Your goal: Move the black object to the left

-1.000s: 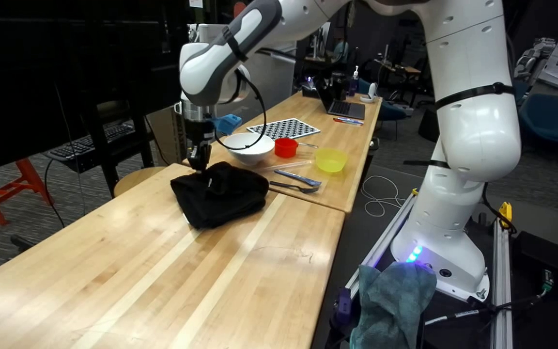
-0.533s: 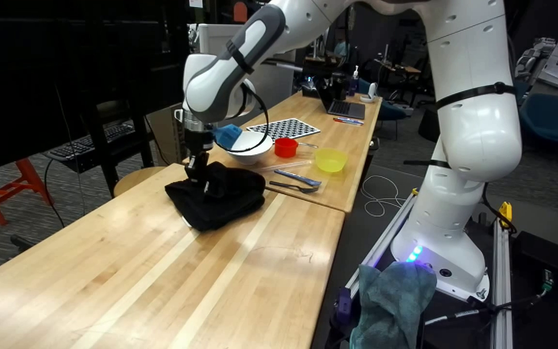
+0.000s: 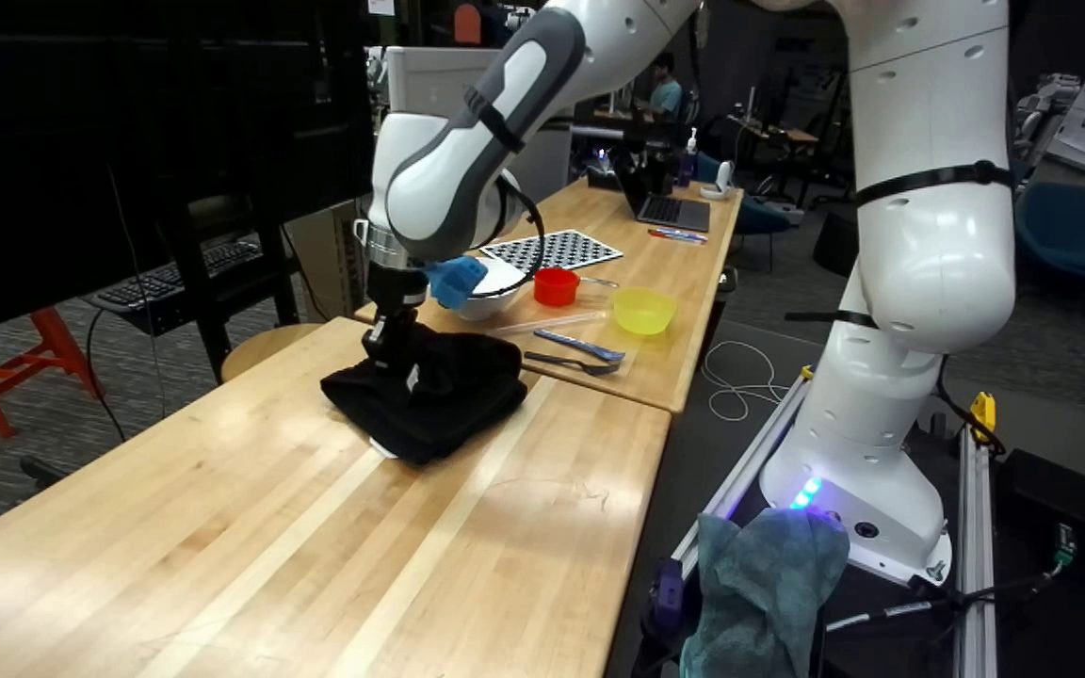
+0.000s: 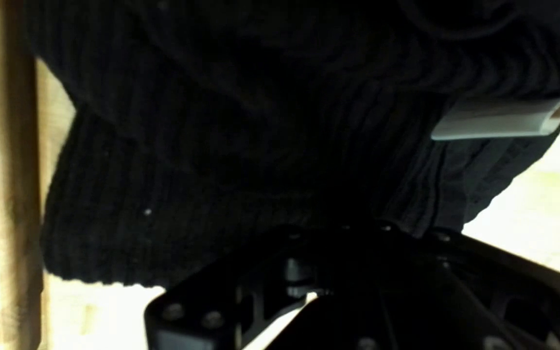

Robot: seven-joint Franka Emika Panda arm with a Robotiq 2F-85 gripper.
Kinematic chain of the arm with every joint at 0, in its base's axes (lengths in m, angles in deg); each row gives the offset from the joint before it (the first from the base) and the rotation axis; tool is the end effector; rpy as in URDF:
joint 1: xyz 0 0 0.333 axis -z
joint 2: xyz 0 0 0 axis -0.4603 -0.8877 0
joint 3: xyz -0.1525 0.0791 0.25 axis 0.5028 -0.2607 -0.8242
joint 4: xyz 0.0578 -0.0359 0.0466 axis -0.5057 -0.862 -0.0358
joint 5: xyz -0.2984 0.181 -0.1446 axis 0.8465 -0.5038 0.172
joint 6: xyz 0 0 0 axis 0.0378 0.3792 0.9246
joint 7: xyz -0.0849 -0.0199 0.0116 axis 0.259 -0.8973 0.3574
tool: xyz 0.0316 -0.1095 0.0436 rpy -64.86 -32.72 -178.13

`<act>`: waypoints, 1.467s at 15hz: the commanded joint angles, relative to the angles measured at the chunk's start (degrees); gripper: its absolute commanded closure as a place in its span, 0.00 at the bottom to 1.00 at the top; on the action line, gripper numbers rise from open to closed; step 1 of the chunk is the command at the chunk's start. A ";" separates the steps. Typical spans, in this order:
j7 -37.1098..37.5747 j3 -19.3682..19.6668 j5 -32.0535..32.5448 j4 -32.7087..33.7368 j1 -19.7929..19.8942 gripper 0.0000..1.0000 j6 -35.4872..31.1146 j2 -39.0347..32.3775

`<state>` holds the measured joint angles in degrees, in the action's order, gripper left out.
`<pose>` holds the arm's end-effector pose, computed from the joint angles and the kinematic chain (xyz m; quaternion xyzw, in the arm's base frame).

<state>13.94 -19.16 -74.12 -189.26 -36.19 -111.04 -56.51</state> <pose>0.5217 0.2327 0.2238 -0.9590 -0.2618 -0.0674 0.0845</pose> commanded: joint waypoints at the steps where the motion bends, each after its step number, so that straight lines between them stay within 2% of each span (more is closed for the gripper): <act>1: 4.15 -2.44 -3.36 -8.55 -0.67 1.00 -4.26 4.83; 5: 8.57 -4.68 -6.03 -13.30 -2.44 1.00 -8.99 7.06; 11: 17.36 -5.63 -5.46 -15.45 -7.06 1.00 -9.92 8.92; 18: 26.15 -4.84 -3.14 -13.54 -13.18 1.00 -8.43 8.40; 22: 30.46 -3.81 0.35 -10.44 -16.49 1.00 -6.71 6.88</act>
<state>40.64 -24.27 -76.30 -201.93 -50.00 -119.94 -49.16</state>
